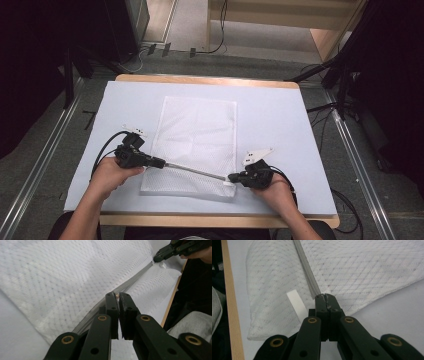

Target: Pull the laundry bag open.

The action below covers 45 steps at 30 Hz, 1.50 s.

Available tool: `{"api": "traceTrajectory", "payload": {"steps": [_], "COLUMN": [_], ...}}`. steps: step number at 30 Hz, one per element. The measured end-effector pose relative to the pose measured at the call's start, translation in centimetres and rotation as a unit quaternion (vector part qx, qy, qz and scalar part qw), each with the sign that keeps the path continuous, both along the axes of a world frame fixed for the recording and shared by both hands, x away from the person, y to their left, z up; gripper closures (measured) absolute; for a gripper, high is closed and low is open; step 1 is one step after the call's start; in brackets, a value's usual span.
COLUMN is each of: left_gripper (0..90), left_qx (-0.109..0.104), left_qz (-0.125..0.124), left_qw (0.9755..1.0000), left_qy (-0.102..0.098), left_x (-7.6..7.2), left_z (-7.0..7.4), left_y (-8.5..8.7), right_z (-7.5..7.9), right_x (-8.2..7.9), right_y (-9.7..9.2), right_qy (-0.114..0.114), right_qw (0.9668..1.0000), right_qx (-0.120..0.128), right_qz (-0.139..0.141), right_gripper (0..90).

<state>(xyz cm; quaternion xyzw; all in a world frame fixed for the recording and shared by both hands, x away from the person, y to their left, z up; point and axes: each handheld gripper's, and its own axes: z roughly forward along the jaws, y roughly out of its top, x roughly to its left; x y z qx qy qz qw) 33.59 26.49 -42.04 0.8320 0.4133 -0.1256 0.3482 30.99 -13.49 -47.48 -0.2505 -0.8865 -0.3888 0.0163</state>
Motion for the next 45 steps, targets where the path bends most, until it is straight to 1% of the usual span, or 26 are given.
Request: {"api": "traceTrajectory", "payload": {"steps": [1,11,12,14,16,18,19,21,22,24,25,26,29,30,31,35,36,40,42,45], "left_gripper": [87.7,87.7,87.7,87.7,87.7,87.7,87.8,87.8,87.8,87.9,87.8,87.8,87.8,87.8,87.8,87.8,87.8,87.8,87.8,87.8], "left_qx": [0.004,0.009,0.008,0.005,0.003,0.006,0.004,0.004,0.003,0.005,0.003,0.005,0.002,0.005,0.002,0.005,0.003,0.005,0.002,0.013], "left_qz": [0.003,0.023,0.025,0.029,0.026,0.028,0.026,0.037,0.033,0.036,0.033,0.040,0.044,0.045,0.046,0.057,0.058,0.065,0.069,0.067], "left_qw": [1.0000,0.9997,0.9996,0.9995,0.9995,0.9995,0.9995,0.9992,0.9993,0.9992,0.9993,0.9990,0.9988,0.9987,0.9987,0.9980,0.9979,0.9975,0.9972,0.9974], "left_qy": [0.000,0.007,0.006,0.012,0.015,0.014,0.015,0.016,0.017,0.017,0.019,0.018,0.023,0.022,0.024,0.025,0.027,0.027,0.027,0.025], "left_x": [0.0,0.0,0.0,0.0,-0.1,-0.2,-0.2,-0.3,-0.3,-0.3,-0.3,-0.4,-0.4,-0.4,-0.4,-0.4,-0.4,-0.5,-0.6,-0.6], "left_z": [0.0,-0.2,-0.2,-0.3,-0.3,-0.3,-0.3,-0.3,-0.3,-0.4,-0.4,-0.4,-0.5,-0.5,-0.5,-0.6,-0.6,-0.6,-0.6,-0.6], "left_y": [0.1,1.9,2.1,2.5,2.7,2.9,3.0,3.2,3.3,3.5,3.6,3.7,4.3,4.5,4.6,5.3,5.4,6.0,6.2,6.0], "right_z": [0.0,0.0,0.0,0.0,0.1,0.1,0.1,0.1,0.1,0.0,0.0,0.0,0.0,0.1,0.0,0.0,0.0,0.0,0.0,0.0], "right_x": [0.0,0.1,0.1,0.2,0.2,0.2,0.3,0.3,0.3,0.4,0.4,0.4,0.4,0.4,0.4,0.5,0.5,0.5,0.5,0.5], "right_y": [0.0,0.0,0.0,0.0,0.0,0.0,0.0,0.0,0.0,0.0,0.0,0.0,0.0,0.0,0.0,0.0,0.0,0.0,0.0,0.1], "right_qy": [0.000,0.005,0.006,0.007,0.009,0.009,0.011,0.013,0.013,0.014,0.014,0.015,0.018,0.019,0.018,0.017,0.017,0.018,0.018,0.018], "right_qw": [1.0000,1.0000,1.0000,1.0000,1.0000,0.9999,0.9999,0.9999,0.9999,0.9999,0.9999,0.9999,0.9998,0.9998,0.9998,0.9998,0.9998,0.9998,0.9998,0.9998], "right_qx": [0.000,-0.001,-0.001,-0.001,-0.001,-0.001,-0.001,-0.001,-0.001,0.000,0.000,0.000,0.001,0.001,0.002,0.002,0.002,0.002,0.003,0.003], "right_qz": [0.000,0.000,0.002,0.002,0.003,0.004,0.004,0.004,0.005,0.005,0.005,0.005,0.005,0.005,0.006,0.008,0.008,0.007,0.007,0.008], "right_gripper": [90.0,90.0,90.0,90.0,90.0,90.0,90.0,90.0,90.0,90.0,90.0,90.0,90.0,90.0,90.0,90.0,90.0,90.0,90.0,90.0]}}
